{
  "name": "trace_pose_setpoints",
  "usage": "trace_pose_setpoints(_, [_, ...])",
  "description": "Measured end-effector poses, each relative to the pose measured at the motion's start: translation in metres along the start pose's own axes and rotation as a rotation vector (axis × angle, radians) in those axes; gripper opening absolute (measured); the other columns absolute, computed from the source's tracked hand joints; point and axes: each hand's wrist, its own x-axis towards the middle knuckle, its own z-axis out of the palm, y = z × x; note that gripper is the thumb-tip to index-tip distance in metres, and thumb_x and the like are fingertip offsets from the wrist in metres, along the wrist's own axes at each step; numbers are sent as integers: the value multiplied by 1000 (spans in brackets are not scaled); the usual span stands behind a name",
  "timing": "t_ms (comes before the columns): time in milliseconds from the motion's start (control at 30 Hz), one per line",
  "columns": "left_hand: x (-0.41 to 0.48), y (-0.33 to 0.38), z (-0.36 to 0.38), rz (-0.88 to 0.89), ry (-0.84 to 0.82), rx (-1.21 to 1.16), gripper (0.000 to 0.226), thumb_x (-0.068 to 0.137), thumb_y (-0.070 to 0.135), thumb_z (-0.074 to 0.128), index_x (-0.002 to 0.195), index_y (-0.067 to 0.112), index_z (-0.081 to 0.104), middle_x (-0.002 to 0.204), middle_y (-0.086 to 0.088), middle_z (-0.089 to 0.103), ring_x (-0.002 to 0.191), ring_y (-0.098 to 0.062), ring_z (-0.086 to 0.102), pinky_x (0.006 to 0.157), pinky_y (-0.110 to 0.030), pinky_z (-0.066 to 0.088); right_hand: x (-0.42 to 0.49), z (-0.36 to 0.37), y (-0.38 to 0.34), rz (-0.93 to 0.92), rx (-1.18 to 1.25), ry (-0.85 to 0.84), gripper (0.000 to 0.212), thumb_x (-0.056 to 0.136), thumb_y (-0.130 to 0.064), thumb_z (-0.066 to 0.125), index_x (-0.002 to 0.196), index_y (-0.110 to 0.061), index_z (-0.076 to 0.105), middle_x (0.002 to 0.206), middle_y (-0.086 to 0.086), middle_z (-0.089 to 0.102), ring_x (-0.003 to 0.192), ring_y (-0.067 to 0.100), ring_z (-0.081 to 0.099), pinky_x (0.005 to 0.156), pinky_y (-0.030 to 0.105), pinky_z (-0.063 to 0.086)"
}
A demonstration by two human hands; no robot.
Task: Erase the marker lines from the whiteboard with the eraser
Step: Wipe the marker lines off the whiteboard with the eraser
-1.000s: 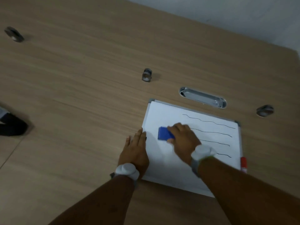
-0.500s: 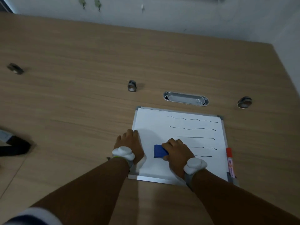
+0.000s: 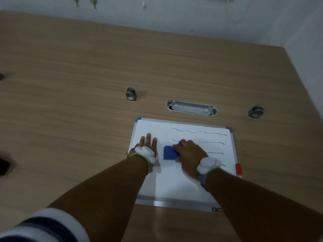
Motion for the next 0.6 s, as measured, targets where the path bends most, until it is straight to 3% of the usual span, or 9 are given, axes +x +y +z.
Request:
trace_pose_setpoints(233, [2,6,3,-22,10,-57,85,92,33,47,148,14,-14,157,-14,-21,145,-33,-13,117,-44,1,70,-23,33,158,9,14,31,89,-20,57,118,-11,51,120,15,49,104,36,45,85,46,46])
trace_pose_setpoints(333, [1,6,0,-12,25,-58,82,93,37,44,148,13,-12,158,-16,-17,145,-35,-11,118,-45,2,51,-12,23,165,28,28,32,89,-21,58,118,-13,51,119,13,51,103,35,47,83,44,47])
trace_pose_setpoints(467, [-3,8,-1,-6,105,-274,97,82,20,64,149,12,-5,158,-14,-15,144,-37,-12,117,-57,11,-9,14,8,88,61,54,44,87,-21,60,129,-17,47,119,7,53,102,29,49,88,45,46])
trace_pose_setpoints(600, [-2,10,-1,-15,99,-278,84,90,24,54,150,14,-4,159,-14,-16,145,-35,-13,118,-54,6,-42,27,8,24,61,41,48,90,-20,58,136,-15,43,123,6,54,104,26,50,90,39,44])
